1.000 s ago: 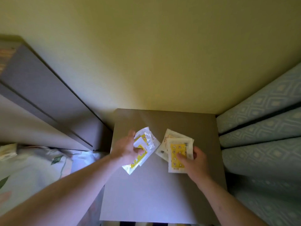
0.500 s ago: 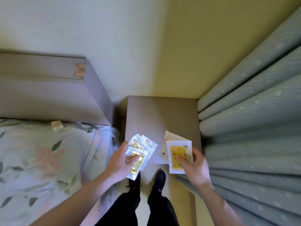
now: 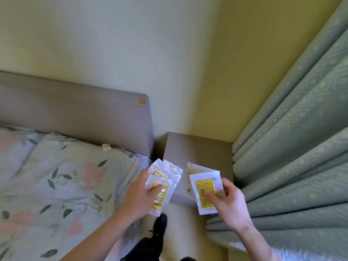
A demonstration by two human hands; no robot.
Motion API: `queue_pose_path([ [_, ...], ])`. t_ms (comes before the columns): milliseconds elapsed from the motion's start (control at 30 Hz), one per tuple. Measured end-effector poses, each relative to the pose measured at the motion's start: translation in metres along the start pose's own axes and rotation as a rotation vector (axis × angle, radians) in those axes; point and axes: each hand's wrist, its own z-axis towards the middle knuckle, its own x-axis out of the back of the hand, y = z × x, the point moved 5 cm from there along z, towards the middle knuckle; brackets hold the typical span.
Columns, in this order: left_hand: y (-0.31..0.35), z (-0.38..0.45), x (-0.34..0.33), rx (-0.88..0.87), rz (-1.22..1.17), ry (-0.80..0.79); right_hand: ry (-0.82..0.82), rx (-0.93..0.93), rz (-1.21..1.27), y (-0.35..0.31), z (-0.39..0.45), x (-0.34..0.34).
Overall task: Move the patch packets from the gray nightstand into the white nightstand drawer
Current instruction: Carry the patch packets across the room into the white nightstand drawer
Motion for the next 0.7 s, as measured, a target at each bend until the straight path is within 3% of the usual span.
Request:
queue_pose_path([
  [400,-0.064,-0.234,0.04,0.204,-0.198,0.458,-0.385,0.292,-0.055,-0.026,-0.103,-0.054],
  [700,-0.112,-0.412,0.077,0.368,-0.209,0.655,-0.636,0.455,-0.11,-0.05,-0.232,-0.128],
])
